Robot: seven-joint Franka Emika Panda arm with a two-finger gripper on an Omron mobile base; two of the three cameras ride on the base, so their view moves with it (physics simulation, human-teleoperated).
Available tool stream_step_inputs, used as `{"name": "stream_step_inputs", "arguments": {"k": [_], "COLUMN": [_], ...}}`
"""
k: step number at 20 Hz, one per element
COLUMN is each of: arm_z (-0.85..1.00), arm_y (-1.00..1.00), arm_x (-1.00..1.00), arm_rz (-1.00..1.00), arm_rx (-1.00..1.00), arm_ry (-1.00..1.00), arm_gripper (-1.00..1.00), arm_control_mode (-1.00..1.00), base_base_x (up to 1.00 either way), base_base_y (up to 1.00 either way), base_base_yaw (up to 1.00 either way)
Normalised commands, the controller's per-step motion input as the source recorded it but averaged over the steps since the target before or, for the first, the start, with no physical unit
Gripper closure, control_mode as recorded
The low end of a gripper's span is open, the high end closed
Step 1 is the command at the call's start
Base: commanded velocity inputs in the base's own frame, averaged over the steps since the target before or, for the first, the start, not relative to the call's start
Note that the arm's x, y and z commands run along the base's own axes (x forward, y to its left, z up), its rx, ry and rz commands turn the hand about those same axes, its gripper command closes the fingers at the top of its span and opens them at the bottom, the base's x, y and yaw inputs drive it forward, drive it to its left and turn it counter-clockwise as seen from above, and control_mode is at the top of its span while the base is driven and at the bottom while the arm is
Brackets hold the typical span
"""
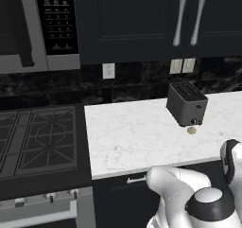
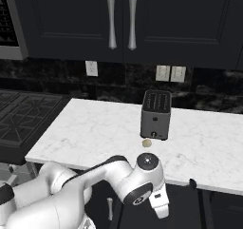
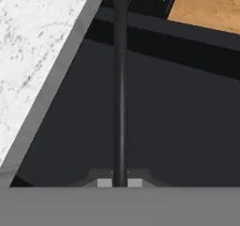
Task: Pick the ladle from the drawer and place it on the counter.
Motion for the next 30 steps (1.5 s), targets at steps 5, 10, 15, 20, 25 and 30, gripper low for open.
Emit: {"name": "stream_step_inputs", "arguments": {"k": [5,10,15,20,25,30], "arm_z": [0.97,0.38,-0.14,-0.04,0.39,1.0], "arm_y": [0.51,0.08,-0.01,-0.02,-0.2,-0.15], "arm_x": [1.0,1.0,0.98,0.26,-0.9,-1.0], "arm_rz": [-0.3,-0.06,0.0,0.0,0.0,0.0], "arm_rx": [0.0,0.0,0.0,0.0,0.03,0.11], "arm_ry": [0.0,0.18,0.09,0.0,-0.09,-0.01], "arm_gripper": [1.0,1.0,-1.0,-1.0,-1.0,-1.0], "arm_control_mode": [-1.0,-1.0,-1.0,-1.0,-1.0,-1.0], "base_base_x": [0.0,0.0,0.0,0.0,0.0,0.0], "base_base_y": [0.0,0.0,0.0,0.0,0.0,0.0], "base_base_yaw": [0.0,0.0,0.0,0.0,0.0,0.0]}}
